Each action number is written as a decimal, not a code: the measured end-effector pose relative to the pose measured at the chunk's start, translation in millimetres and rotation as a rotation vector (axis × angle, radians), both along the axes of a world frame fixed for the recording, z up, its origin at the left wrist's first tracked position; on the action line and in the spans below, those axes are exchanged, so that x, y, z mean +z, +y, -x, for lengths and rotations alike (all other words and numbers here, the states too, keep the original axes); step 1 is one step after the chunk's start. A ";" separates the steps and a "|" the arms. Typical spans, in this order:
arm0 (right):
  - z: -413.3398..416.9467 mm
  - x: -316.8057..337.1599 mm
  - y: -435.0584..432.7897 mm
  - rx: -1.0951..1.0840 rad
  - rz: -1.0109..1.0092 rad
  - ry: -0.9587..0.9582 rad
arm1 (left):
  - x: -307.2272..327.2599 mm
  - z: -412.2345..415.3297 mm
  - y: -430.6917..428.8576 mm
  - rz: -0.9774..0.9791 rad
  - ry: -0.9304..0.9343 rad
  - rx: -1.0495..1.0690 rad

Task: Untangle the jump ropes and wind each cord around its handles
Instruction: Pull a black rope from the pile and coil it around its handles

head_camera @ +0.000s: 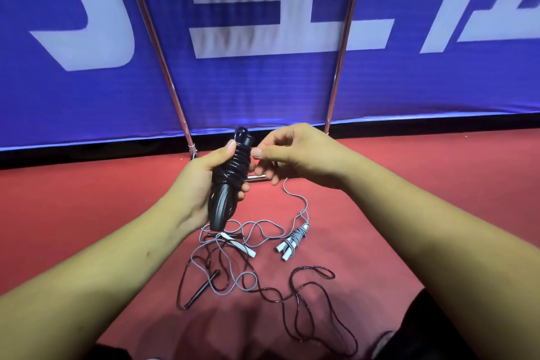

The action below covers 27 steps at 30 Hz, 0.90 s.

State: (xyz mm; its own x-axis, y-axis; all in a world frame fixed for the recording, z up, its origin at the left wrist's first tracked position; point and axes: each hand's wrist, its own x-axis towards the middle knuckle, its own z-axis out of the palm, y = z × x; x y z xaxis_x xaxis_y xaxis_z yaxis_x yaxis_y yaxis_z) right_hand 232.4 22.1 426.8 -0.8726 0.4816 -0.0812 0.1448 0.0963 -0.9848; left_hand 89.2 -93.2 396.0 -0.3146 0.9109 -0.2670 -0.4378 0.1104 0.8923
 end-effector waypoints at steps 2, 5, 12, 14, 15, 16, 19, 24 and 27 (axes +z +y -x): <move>-0.1 2.2 -1.2 0.051 0.099 0.041 | 1.0 3.1 -0.8 -0.006 -0.061 -0.008; -0.8 4.9 -2.9 0.105 0.113 0.104 | 6.2 6.4 -1.1 -0.025 -0.113 -0.018; 3.3 5.4 -7.7 -0.078 -0.182 0.155 | 3.0 7.9 -2.4 0.007 -0.138 -0.052; 5.0 3.3 -5.5 -0.143 -0.206 0.167 | 2.8 8.2 -3.2 0.005 -0.146 -0.070; 5.4 2.2 -4.0 -0.176 -0.166 0.186 | 3.8 8.7 -3.6 -0.004 -0.149 -0.082; 6.2 1.6 -3.5 -0.192 -0.087 0.219 | 5.1 9.4 -3.9 -0.015 -0.151 -0.094; 8.3 2.6 -6.0 -0.130 0.188 0.330 | 9.3 11.3 -4.5 -0.040 -0.147 -0.128; 7.3 6.0 -3.3 -0.043 0.396 0.389 | 12.4 13.2 -6.2 -0.070 -0.139 -0.172; 6.1 6.8 -2.1 -0.013 0.394 0.352 | 11.6 13.4 -7.3 -0.072 -0.141 -0.175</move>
State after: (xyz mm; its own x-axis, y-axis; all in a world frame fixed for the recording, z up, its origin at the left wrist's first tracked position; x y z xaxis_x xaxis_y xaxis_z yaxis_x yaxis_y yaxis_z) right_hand 226.3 20.0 433.6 -0.8739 0.4846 0.0392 -0.2029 -0.2903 -0.9352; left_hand 75.8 -100.5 407.7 -0.1143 0.9666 -0.2294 -0.5383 0.1338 0.8321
